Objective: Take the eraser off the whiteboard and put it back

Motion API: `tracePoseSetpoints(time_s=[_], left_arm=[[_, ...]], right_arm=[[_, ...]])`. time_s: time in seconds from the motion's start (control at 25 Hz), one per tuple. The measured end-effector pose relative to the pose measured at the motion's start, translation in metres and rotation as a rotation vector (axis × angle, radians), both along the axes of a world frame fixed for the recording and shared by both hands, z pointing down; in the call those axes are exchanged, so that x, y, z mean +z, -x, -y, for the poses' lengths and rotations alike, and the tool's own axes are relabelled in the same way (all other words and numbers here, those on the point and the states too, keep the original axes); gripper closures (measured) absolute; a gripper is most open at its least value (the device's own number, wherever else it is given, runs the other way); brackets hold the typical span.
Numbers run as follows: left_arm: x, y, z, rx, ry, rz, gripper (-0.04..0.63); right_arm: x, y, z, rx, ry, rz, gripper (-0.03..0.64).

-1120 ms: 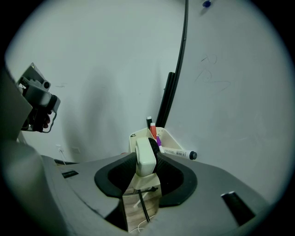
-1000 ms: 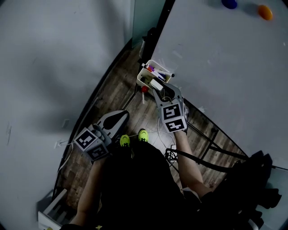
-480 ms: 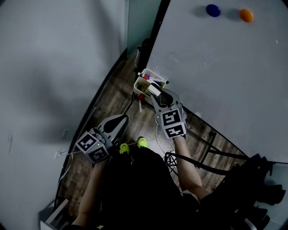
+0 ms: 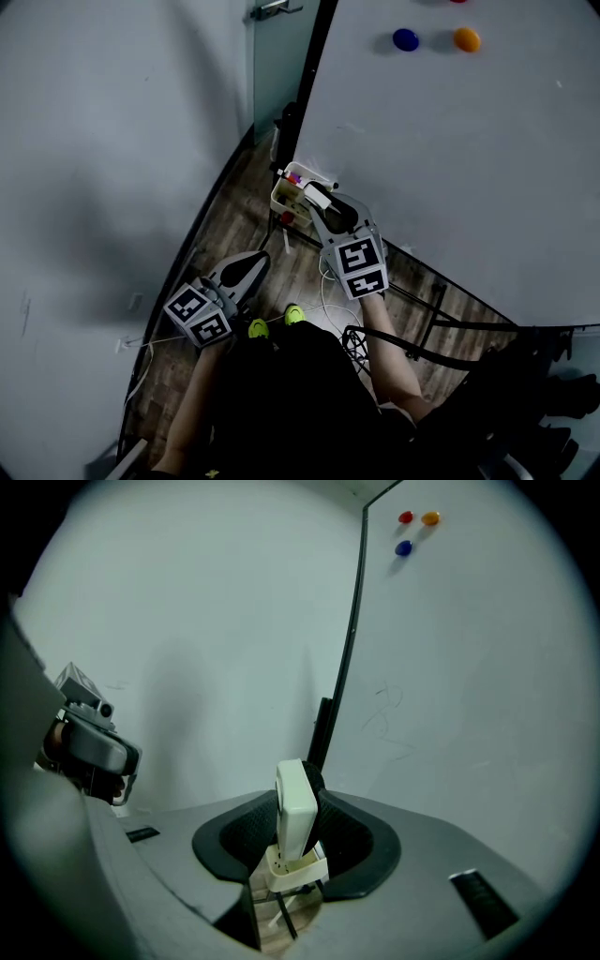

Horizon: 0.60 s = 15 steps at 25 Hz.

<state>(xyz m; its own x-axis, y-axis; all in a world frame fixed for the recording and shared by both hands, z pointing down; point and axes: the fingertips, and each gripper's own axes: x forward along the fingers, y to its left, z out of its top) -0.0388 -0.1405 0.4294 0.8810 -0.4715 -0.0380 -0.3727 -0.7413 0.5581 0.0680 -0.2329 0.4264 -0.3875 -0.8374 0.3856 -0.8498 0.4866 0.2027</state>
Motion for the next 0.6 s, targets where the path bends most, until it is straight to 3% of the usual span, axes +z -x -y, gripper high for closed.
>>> tracePoseSetpoints(time_s=[0.6], left_arm=[[-0.019,-0.016,-0.005,0.075,-0.075,-0.012,0.572]], right_arm=[[-0.050,-0.004,-0.028,0.009,-0.069,0.014,0.479]])
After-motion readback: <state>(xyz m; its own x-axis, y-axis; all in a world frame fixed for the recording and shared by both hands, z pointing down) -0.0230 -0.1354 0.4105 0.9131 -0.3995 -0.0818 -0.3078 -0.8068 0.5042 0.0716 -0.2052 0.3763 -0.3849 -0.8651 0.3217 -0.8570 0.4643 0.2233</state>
